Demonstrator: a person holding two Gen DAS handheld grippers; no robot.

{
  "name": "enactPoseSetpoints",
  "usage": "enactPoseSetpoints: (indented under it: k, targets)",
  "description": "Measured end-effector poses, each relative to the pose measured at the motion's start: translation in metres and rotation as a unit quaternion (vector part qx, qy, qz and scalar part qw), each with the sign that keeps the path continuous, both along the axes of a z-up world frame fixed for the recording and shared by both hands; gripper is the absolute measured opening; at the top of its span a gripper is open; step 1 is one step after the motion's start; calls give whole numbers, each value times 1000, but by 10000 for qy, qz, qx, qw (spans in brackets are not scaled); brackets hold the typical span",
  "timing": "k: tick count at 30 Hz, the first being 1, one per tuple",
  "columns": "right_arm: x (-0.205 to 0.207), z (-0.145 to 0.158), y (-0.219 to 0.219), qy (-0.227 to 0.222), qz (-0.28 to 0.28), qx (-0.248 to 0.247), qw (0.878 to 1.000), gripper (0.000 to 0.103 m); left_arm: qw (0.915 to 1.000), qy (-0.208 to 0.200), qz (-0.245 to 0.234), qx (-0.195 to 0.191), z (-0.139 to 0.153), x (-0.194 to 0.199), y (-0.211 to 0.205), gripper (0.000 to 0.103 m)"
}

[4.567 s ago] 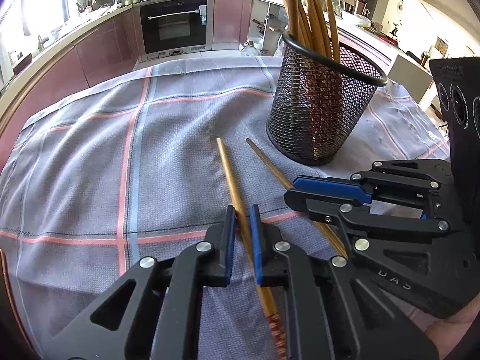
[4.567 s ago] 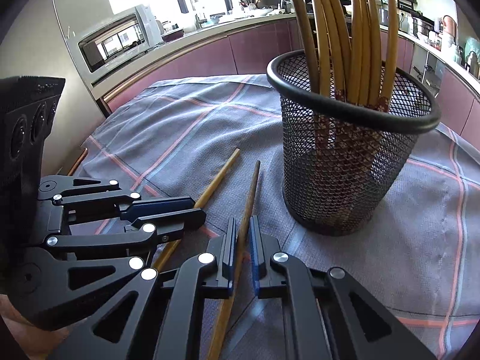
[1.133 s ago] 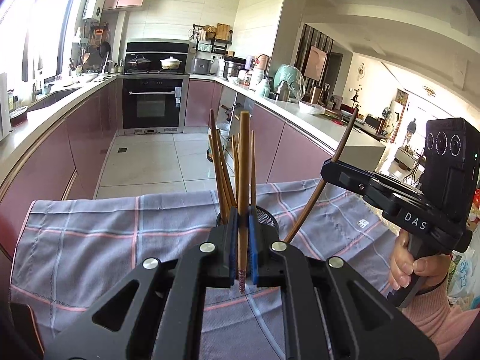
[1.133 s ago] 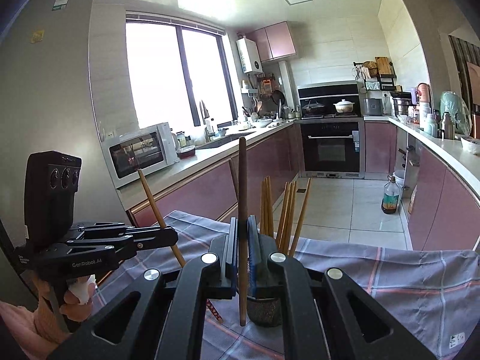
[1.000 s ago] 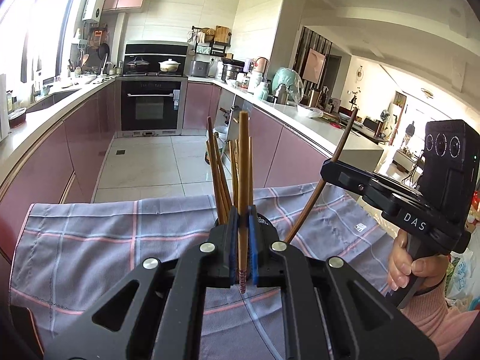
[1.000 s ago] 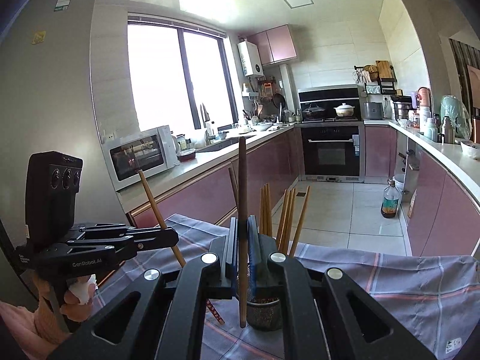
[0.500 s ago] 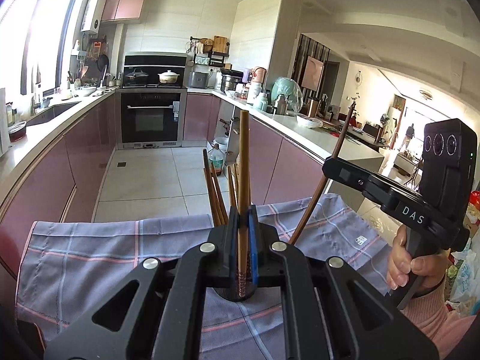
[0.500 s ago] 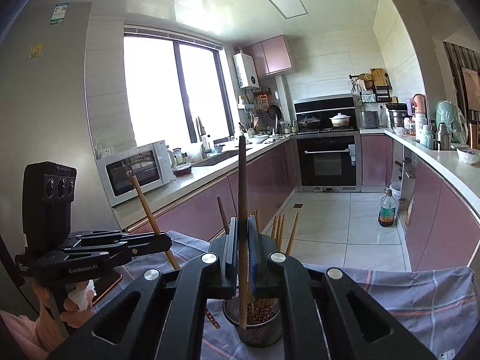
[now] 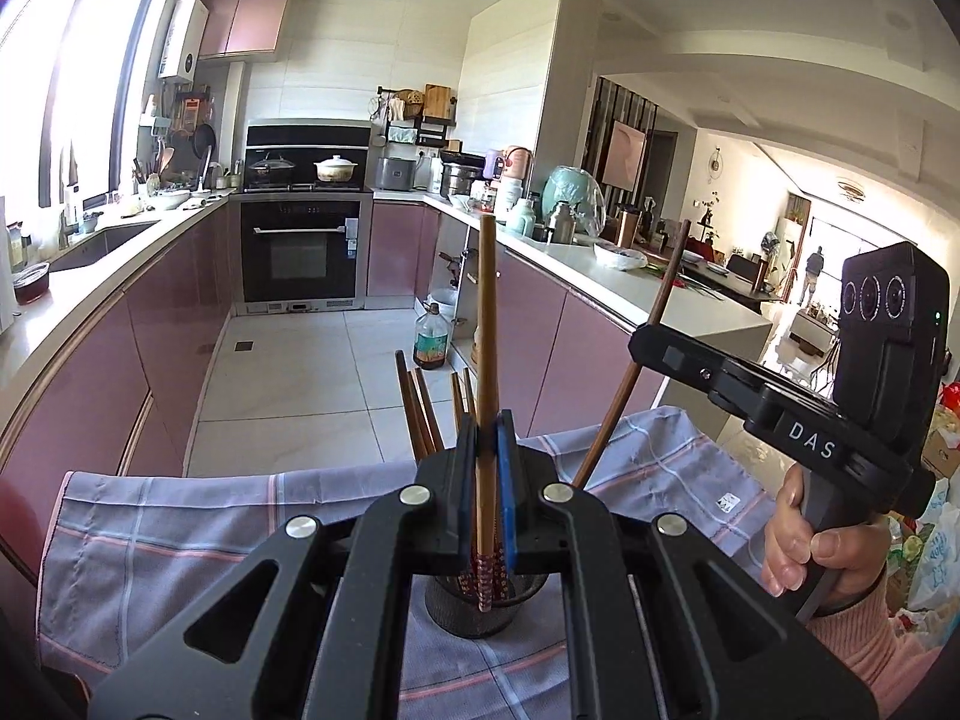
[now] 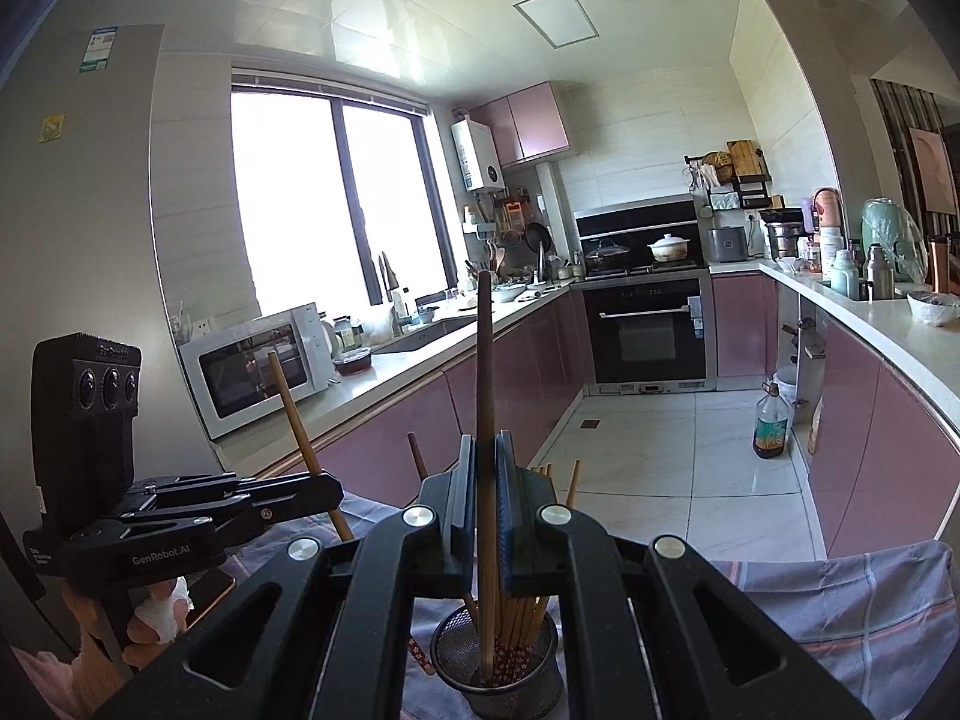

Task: Organize utensils
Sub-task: 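Lower both held chopsticks into the mesh cup and open both tools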

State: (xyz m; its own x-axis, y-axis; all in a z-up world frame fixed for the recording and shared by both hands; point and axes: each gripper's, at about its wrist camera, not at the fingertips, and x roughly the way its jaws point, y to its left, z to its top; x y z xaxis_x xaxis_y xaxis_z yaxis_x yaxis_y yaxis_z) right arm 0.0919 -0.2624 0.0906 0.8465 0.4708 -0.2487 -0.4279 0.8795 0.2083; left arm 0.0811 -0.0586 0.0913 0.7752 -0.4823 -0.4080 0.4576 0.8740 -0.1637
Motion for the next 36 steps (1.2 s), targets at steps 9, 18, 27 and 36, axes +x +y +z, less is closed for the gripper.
enactPoseSetpoints:
  k: [9,18,27,36]
  targets:
    - [13,-14,7,184,-43,-108,9998,5,9998,88,96,160,-7,4,-11,7]
    - [23,-35,19,572,89,-325,9978,5,9980,438,15,450,-27,3,-24,7]
    - [30,-55,27,928,134,-464,9945,5,9951,830,15,544,-44,21,-20,7]
    - [39,-55,25,1017,46,-412,9939,5,9930,1006,18,613,-55,43,-20,7]
